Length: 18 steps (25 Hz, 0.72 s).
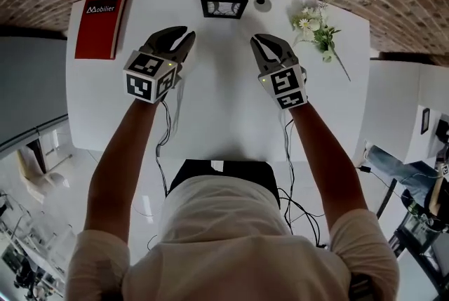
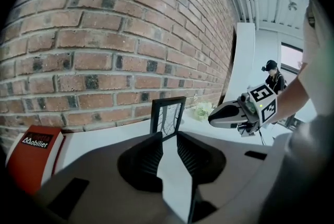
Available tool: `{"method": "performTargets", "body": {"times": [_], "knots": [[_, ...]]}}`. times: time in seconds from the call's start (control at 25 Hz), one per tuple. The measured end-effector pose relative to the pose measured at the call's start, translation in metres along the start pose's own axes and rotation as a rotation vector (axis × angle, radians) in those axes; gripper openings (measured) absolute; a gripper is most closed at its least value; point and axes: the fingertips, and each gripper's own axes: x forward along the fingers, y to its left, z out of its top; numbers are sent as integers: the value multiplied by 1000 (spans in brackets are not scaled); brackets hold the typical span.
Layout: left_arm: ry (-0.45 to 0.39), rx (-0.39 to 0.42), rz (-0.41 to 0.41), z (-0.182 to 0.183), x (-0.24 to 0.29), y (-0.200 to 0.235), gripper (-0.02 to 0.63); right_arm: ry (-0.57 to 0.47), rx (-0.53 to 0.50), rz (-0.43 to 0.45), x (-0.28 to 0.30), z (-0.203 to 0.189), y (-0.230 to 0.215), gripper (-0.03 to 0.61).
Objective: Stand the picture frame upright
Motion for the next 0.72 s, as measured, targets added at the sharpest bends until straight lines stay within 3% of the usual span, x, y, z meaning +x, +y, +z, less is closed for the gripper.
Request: {"method": "performTargets", "body": {"times": [0.32, 0.72], "knots": [[-46, -14, -69, -7, -73, -43, 88, -21, 128, -27, -67, 8, 57, 23], [-60, -69, -174, -46, -166, -111, 100, -49, 255, -77, -159, 12, 138, 33]]}}
